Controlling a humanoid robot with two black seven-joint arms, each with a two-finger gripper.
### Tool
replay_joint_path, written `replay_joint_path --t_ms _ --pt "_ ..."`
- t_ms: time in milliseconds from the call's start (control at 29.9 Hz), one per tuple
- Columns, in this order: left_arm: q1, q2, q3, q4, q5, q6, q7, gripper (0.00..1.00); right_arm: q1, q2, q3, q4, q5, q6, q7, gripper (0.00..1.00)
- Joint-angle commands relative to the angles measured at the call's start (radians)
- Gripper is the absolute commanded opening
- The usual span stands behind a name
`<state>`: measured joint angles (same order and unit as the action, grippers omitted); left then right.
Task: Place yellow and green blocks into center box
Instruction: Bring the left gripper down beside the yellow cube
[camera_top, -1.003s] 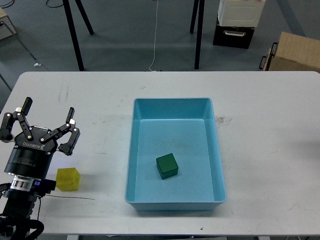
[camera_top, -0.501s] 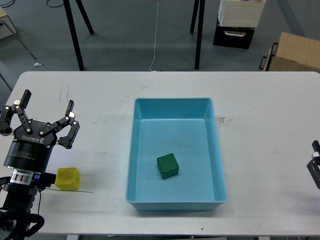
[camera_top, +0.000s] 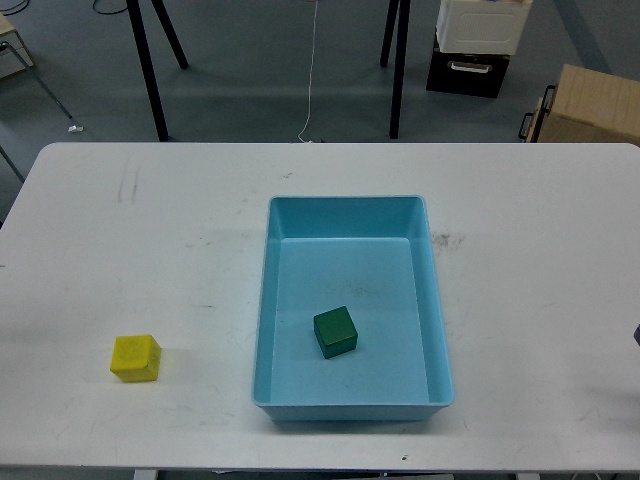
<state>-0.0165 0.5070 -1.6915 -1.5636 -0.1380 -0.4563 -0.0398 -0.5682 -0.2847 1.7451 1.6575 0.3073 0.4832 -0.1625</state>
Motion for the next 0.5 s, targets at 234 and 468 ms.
replay_joint_path --t_ms 234,468 --pt "-0.527 0.622 0.634 -0.009 0.193 -0.005 0.018 1.00 0.056 0.082 -0.018 -0.007 -0.002 0.000 0.000 1.00" --pt "-1.133 0.563 1.365 -0.018 0.389 -0.032 0.120 1.00 0.061 0.095 -0.018 -0.010 -0.002 0.003 -0.002 1.00"
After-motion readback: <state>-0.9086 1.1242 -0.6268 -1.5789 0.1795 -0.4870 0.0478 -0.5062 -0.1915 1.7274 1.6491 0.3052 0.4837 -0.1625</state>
